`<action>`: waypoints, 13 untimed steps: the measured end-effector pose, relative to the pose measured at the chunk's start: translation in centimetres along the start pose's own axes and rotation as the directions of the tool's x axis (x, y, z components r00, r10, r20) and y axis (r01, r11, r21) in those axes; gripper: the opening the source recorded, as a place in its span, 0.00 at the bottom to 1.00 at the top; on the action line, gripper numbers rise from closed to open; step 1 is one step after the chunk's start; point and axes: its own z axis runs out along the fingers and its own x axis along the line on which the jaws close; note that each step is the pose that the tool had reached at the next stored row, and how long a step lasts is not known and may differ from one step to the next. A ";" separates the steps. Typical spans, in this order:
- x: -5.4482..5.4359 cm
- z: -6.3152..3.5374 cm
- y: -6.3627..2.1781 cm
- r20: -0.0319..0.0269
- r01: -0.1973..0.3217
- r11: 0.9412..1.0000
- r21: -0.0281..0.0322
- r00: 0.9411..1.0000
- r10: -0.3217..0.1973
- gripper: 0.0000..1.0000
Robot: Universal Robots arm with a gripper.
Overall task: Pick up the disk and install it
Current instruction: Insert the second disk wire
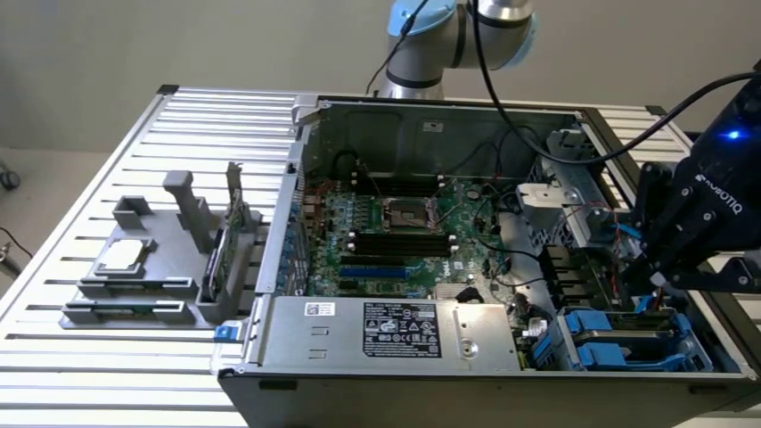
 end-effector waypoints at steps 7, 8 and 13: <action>0.0 0.33 0.00 0.000 0.003 1.000 -0.001 1.000 -0.003 0.16; -0.1 0.37 0.00 0.000 0.003 1.000 -0.001 1.000 -0.003 0.16; -0.4 0.47 0.00 -0.001 0.003 1.000 -0.001 1.000 -0.003 0.16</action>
